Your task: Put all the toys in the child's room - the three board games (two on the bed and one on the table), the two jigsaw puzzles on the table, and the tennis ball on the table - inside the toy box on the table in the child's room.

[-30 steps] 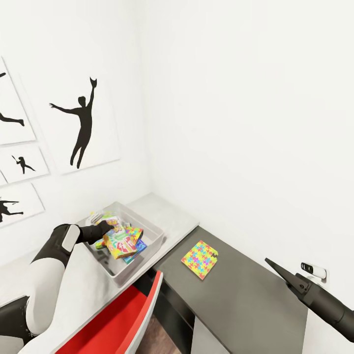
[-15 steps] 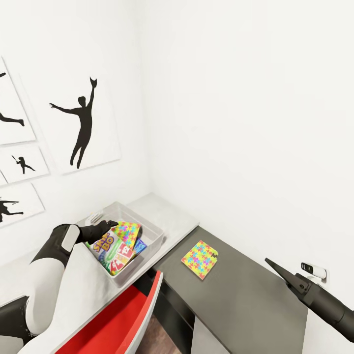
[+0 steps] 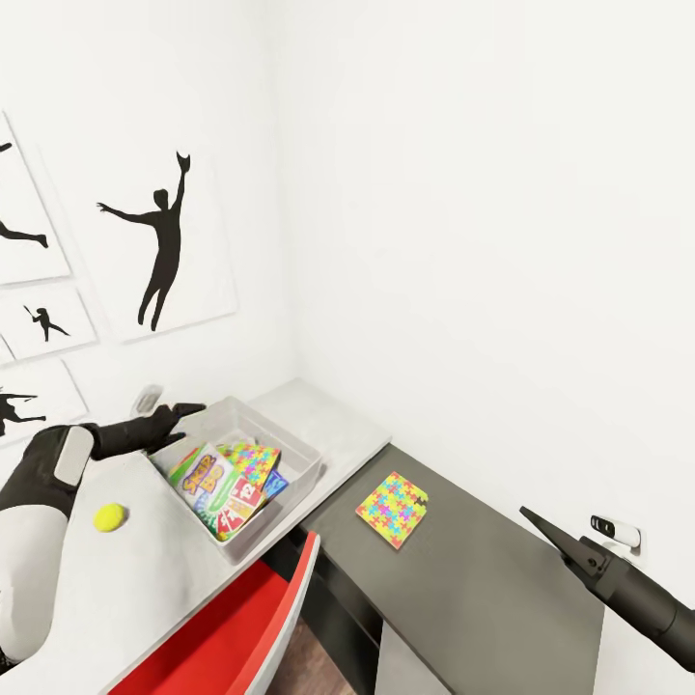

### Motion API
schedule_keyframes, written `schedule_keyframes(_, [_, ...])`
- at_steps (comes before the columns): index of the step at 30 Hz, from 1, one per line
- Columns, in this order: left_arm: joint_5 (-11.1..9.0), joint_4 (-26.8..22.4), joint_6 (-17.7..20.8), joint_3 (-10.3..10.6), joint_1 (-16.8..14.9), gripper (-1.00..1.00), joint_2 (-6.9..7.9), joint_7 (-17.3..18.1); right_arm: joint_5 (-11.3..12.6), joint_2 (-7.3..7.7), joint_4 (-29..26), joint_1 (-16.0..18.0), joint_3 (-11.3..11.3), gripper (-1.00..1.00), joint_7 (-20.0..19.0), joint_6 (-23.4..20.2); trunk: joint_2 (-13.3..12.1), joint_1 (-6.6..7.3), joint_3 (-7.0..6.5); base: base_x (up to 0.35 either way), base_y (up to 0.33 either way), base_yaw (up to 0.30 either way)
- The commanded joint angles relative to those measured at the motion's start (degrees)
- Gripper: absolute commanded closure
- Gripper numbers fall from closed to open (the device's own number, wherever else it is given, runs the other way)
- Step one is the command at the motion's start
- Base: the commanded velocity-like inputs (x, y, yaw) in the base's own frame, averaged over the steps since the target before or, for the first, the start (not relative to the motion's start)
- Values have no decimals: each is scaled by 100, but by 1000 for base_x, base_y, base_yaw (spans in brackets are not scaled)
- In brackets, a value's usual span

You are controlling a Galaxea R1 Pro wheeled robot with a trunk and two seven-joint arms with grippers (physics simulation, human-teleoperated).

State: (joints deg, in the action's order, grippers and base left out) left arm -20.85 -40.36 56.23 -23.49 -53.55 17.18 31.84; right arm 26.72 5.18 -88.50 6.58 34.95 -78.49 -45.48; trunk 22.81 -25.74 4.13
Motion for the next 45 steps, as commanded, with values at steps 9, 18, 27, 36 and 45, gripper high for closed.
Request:
schedule_keyframes(9, [74,-278,91,28,401,-100,1530,2478,9,1,0,2,3,-100,-12,-49,11,-5,14,0,0,0])
schedule_keyframes(18, [95,-269,-834,2,1862,-100,1860,3657,-16,1,0,6,-4,-100,7,-49,11,-5,14,0,0,0])
schedule_keyframes(27, [80,-294,-1134,0,2195,-100,1862,3945,-54,-7,8,2,-22,-100,24,59,11,-5,14,0,0,0])
schedule_keyframes(36, [76,-297,-1148,17,2207,-100,1845,3968,-47,-3,21,1,-32,-100,22,103,11,-5,-6,0,0,-57])
schedule_keyframes(45, [72,-298,-1157,20,2208,-100,1851,3983,-44,0,25,2,-25,-100,18,109,11,-5,-64,-11,6,-182])
